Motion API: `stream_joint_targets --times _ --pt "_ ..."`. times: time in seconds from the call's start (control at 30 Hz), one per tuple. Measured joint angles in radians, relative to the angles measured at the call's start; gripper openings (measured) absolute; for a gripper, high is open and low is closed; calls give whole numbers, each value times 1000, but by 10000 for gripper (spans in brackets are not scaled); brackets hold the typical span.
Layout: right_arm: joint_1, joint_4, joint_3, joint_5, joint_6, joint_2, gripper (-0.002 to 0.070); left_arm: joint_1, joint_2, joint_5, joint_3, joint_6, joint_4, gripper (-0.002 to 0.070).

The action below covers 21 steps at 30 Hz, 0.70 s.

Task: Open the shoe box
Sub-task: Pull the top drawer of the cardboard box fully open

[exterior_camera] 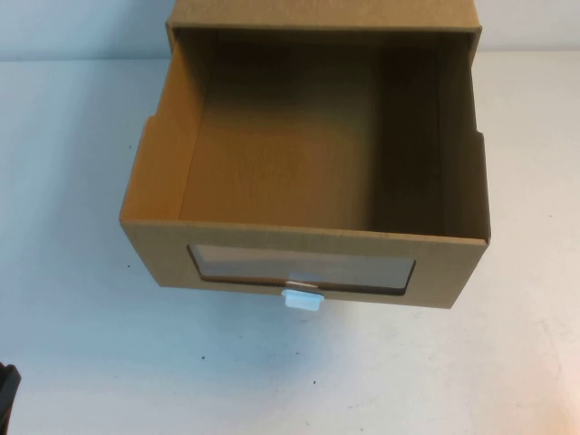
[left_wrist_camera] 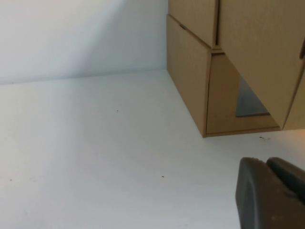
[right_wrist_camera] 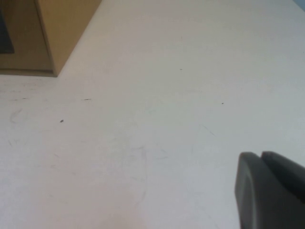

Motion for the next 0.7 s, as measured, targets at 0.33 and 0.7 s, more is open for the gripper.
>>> stream_joint_targets --times 0.33,0.7 --pt "0 0 0 0 -2 0 -14 0 0 2 0 -2 0 -4" --pt "0 0 0 2 -2 0 -14 92 0 191 0 -447 552 -4"
